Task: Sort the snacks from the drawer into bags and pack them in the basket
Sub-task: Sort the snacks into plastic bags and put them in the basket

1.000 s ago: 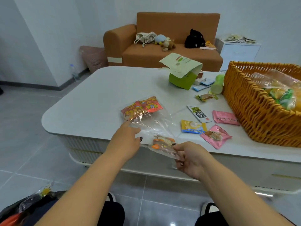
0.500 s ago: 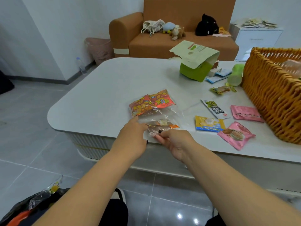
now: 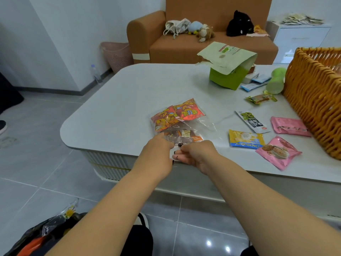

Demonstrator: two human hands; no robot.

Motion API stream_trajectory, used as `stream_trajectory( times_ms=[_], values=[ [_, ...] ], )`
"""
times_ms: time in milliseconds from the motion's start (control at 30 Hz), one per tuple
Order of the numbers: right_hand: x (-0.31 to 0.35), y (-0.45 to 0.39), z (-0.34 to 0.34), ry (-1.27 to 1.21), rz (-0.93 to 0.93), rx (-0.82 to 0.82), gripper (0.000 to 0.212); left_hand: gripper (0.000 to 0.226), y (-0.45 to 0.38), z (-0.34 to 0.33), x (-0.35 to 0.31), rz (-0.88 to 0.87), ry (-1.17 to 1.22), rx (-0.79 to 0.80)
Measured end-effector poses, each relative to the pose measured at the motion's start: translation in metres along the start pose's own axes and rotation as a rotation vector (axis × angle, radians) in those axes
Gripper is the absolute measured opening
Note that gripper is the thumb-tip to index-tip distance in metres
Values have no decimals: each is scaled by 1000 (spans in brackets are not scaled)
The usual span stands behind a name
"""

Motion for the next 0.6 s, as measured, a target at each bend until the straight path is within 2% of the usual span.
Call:
stream_trajectory(
  times_ms=[233,333,433,500,600],
  values=[
    [12,10,11,209,64,-50,21,26,-2,-3,2,-19,-86,1],
    [22,21,20,298,82,-9,29,36,-1,-3,8,1,-146,17],
    [40,34,43,500,120,-10,29,38,1,2,9,12,-165,-4],
    [59,40,68,602,186,-89,25,38,1,5,7,3,-186,-37],
    [96,44,118,734,415,-338,20,39,-2,7,0,-36,-177,-56]
  ],
)
Point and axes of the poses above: each hand's wrist, its own y-axis away from the middle knuckle, its own z-axis out of the back of the hand, x = y × z, the point moved 7 cm from there along -y, towards the middle knuckle, and after that the axes turned 10 degrees about -y, right-handed, at the moved point
